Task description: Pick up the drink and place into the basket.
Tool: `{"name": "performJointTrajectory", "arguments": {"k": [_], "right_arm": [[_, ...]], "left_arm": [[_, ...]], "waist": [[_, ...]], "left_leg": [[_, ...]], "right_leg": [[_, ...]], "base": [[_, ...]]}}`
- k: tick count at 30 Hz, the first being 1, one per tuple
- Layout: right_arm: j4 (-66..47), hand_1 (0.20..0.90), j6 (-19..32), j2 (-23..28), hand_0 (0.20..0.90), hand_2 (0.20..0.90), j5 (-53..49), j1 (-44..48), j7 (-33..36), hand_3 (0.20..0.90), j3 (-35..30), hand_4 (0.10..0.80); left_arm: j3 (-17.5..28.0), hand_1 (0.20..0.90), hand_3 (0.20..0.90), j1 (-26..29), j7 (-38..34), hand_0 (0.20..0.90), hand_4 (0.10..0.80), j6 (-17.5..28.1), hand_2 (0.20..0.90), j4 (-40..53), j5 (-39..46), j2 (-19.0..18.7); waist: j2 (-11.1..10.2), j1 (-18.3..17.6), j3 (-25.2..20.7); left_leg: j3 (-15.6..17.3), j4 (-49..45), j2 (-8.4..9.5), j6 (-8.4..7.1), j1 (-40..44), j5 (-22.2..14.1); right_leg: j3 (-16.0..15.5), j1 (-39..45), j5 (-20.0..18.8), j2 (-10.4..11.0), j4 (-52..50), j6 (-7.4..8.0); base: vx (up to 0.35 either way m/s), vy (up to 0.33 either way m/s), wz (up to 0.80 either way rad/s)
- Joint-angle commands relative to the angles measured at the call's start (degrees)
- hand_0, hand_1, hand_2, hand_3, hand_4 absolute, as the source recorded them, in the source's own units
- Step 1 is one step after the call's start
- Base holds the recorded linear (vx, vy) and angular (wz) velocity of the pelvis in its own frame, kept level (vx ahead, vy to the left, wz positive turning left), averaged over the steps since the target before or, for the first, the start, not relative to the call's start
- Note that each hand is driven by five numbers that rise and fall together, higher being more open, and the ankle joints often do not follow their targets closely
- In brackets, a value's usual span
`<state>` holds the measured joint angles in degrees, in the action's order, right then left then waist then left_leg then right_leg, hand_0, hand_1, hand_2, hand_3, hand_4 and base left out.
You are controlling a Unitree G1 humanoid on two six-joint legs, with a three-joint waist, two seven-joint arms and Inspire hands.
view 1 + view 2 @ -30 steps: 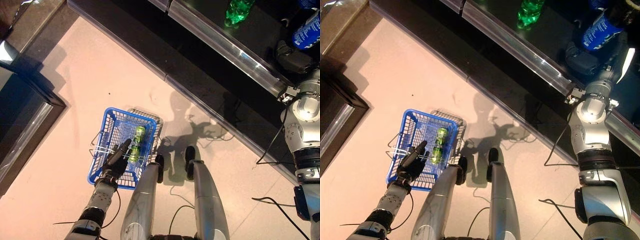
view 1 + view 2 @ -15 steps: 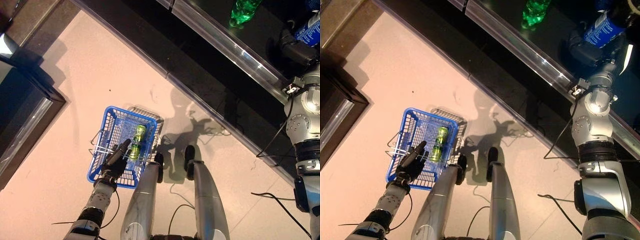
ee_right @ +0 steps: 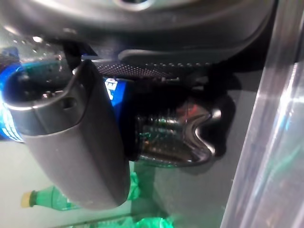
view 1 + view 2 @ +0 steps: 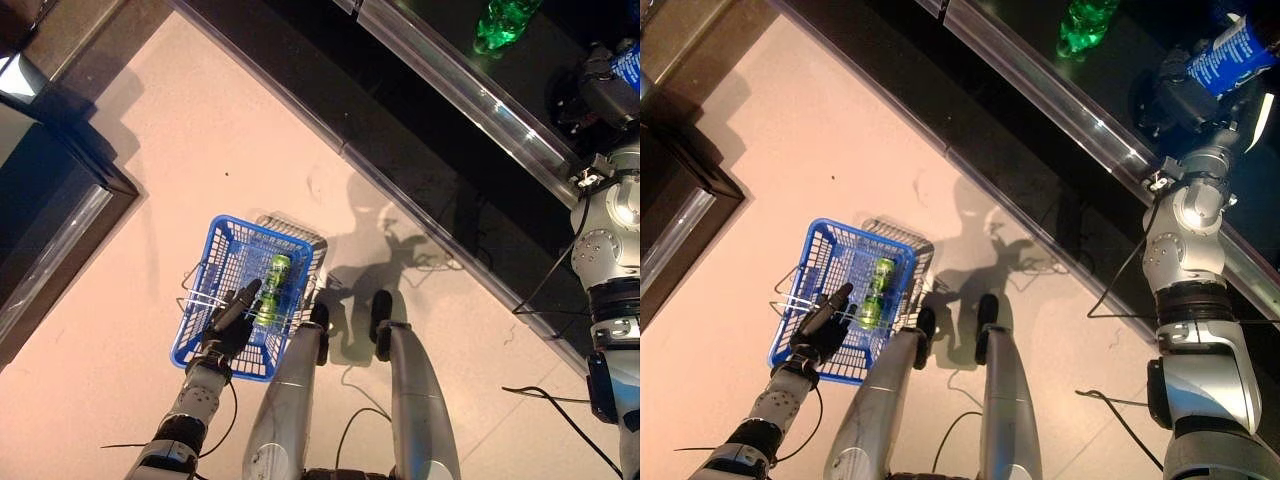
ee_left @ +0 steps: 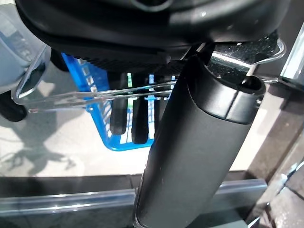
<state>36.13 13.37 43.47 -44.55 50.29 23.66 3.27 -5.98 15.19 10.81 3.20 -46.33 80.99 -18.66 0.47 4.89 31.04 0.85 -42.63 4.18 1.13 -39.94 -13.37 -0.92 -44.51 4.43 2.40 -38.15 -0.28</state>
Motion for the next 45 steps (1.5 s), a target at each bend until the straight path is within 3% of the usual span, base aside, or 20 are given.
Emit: {"name": "performJointTrajectory", "arguments": {"k": [1,7,13,20,28,34,39,45], "right_arm": [[-3.6,0.3,11.1,8.4,0.3,0.3,9.6,10.1,6.1,0.2,-1.1,0.1],[-13.6,0.3,10.9,9.3,0.3,0.3,27.1,7.4,17.3,0.2,-0.7,0.1],[-34.9,0.3,11.3,3.9,0.3,0.3,39.6,-6.9,18.1,0.2,-8.3,0.1],[-47.6,0.3,15.8,-2.9,0.3,0.3,40.9,-22.7,7.6,0.2,-13.6,0.1],[-50.3,0.3,16.3,-8.4,0.3,0.3,33.2,-33.4,-5.8,0.2,-11.7,0.1],[-49.4,0.3,13.2,-12.1,0.3,0.3,26.0,-41.7,-18.3,0.2,-6.8,0.1],[-44.1,0.3,4.2,-15.0,0.3,0.3,15.3,-44.9,-27.8,0.2,0.4,0.1],[-38.6,0.3,-0.8,-15.6,0.3,0.3,20.3,-44.6,-30.2,0.2,9.5,0.1]], "left_arm": [[-0.4,0.3,0.2,-5.2,6.0,0.3,0.1,2.4,0.3,7.4,0.5,-3.4],[0.4,0.3,0.2,-5.8,6.7,0.3,0.1,3.3,0.3,8.7,0.9,-2.6],[2.6,0.3,0.2,-7.7,7.1,0.3,0.1,4.7,0.3,11.3,0.7,-0.9],[6.2,0.3,0.2,-10.2,7.7,0.3,0.1,5.8,0.3,13.3,0.3,0.0],[7.7,0.3,0.2,-11.8,8.5,0.3,0.1,7.4,0.3,14.0,0.2,0.5],[7.3,0.3,0.2,-13.0,7.8,0.3,0.1,8.3,0.3,17.0,-3.7,1.2],[5.2,0.3,0.2,-13.0,4.3,0.3,0.1,8.8,0.3,22.4,-9.8,0.8],[0.4,0.3,0.2,-11.4,3.1,0.3,0.1,6.7,0.3,32.2,-13.1,0.2]], "waist": [[2.1,0.0,-1.3],[2.0,-0.7,-1.3],[1.5,-2.8,-1.3],[0.3,-5.5,-1.3],[-0.6,-6.7,-4.7],[-1.2,-6.2,-7.8],[-1.5,-5.0,-9.7],[-1.4,-3.0,-10.1]], "left_leg": [[-5.0,12.1,2.43,2.99,3.8,7.3],[-4.5,12.0,2.34,3.23,3.8,7.2],[-3.8,13.1,2.12,3.59,4.7,7.2],[-2.1,14.7,1.97,3.75,8.3,7.2],[-0.7,20.6,2.27,3.34,15.0,8.9],[-0.5,24.7,2.79,3.15,20.5,10.4],[-0.9,28.1,2.96,2.85,25.5,11.5],[-1.5,29.6,3.33,2.66,29.0,11.8]], "right_leg": [[-0.9,6.1,4.0,-3.6,0.6,-1.23],[-0.7,6.1,3.6,-3.6,1.1,-0.98],[0.2,6.7,2.9,-3.9,2.7,-0.46],[2.0,10.3,0.8,-4.2,7.2,0.54],[3.1,16.5,-2.8,-3.6,15.4,2.29],[2.4,22.2,-5.2,-1.9,20.9,3.68],[0.9,27.7,-6.3,-0.3,24.4,4.69],[-1.7,32.9,-6.9,1.3,27.7,5.21]], "base": [[0.0,0.0,0.0],[-0.038,0.045,-0.01],[-0.048,0.066,-0.01],[-0.048,0.046,-0.02],[-0.052,0.046,-0.07],[-0.001,0.047,0.01],[0.071,0.049,0.1],[0.041,0.071,0.26]]}}
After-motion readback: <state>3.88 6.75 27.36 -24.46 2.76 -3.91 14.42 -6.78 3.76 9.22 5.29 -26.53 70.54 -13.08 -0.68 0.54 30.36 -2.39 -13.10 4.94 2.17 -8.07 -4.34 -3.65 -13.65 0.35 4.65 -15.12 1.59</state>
